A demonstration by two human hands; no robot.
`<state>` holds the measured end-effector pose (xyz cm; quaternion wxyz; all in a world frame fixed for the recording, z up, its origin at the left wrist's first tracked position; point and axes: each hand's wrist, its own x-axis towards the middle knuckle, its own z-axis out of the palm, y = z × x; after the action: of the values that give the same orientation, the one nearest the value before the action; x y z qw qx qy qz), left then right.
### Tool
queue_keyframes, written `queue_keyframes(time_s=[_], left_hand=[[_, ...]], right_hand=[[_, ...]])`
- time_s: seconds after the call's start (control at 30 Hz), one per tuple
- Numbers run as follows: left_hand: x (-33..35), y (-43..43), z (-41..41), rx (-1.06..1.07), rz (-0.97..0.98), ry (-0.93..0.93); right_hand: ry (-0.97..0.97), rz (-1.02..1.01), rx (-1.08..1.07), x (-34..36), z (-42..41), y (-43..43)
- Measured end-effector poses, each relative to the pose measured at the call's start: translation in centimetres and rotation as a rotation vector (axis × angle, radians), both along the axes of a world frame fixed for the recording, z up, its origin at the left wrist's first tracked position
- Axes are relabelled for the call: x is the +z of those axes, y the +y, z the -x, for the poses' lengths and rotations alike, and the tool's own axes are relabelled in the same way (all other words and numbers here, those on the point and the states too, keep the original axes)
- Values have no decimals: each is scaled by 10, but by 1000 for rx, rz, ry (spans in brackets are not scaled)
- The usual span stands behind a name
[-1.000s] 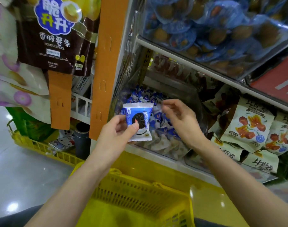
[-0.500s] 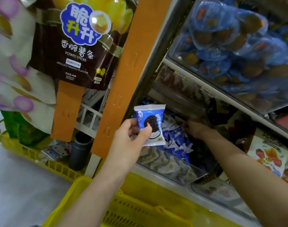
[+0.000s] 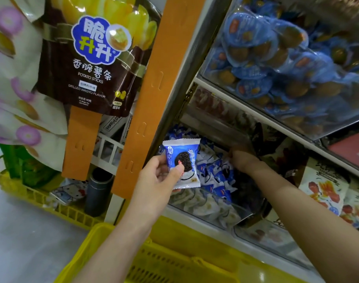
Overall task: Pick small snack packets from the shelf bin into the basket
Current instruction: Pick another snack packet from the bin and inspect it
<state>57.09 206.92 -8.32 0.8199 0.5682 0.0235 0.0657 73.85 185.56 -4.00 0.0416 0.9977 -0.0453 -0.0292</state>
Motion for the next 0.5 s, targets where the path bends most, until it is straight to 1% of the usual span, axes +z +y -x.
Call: queue_keyframes(time_s=[0.17,0.27,0.37,0.5], left_hand=[[0,1,3,12,-48,12],[0,2,2,10,-43,18],[-1,1,0,7,-43,16],[-2,0,-1,-1,-33,11]], right_hand=[[125,30,-31,-5,-7,2],[181,-57,-67,-15,-11,6],[132,-165,-123,-26,-18,8],[40,-209,-149,-32,-21,8]])
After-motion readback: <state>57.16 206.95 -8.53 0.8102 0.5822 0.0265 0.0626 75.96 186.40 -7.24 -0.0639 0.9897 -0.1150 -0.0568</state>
